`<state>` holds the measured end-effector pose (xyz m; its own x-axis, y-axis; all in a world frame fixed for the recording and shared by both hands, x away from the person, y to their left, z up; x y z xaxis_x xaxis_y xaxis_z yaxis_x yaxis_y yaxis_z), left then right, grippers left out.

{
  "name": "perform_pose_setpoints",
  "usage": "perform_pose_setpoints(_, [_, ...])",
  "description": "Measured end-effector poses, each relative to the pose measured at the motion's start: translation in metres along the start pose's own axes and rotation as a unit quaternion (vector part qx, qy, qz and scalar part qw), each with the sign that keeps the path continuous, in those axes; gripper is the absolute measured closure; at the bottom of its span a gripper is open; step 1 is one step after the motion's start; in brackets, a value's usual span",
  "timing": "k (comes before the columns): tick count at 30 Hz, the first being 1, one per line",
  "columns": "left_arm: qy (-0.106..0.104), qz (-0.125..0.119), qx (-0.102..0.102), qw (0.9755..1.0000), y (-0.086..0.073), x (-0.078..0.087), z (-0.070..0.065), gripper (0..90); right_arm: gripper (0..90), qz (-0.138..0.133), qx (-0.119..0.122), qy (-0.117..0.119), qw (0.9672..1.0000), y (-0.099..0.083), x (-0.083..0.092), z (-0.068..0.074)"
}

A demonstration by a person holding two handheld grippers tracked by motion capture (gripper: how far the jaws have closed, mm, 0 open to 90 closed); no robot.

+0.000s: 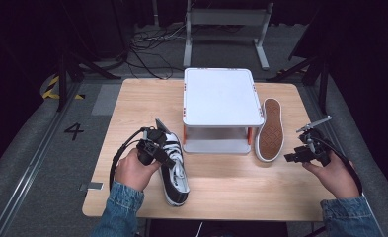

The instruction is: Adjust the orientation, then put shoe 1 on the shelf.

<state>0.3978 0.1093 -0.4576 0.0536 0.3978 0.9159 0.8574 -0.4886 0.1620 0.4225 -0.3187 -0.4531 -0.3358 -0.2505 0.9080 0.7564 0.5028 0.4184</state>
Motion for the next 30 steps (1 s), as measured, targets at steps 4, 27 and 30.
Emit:
perform_pose_setpoints(4, [0.032, -0.019, -0.036, 0.9986, -0.001, 0.010, 0.004, 54.7, 45.5, -0.004, 0.003, 0.000, 1.0000, 0.000, 0.001, 0.000])
perform_pose_setpoints(27, [0.171, 0.048, -0.212, 0.9609, 0.010, -0.014, -0.002, 31.2, 44.9, -0.010, -0.006, -0.009, 0.9999, -0.014, 0.009, -0.006])
perform_pose_setpoints(30, [0.169, 0.044, -0.225, 0.9586, 0.016, -0.019, -0.005, 31.3, 44.7, -0.006, -0.009, -0.010, 0.9999, -0.017, 0.008, -0.008])
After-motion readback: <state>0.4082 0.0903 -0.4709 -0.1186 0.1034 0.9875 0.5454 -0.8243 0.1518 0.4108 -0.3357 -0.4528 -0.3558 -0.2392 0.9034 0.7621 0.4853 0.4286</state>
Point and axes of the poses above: each handheld gripper's, and its own axes: x roughly backward along the jaws, y roughly out of its top, z roughly to its left, the point moved 8 cm from there along -x, roughly forward along the jaws, and after that the axes turned 3 degrees about x, right-handed, at the moved point
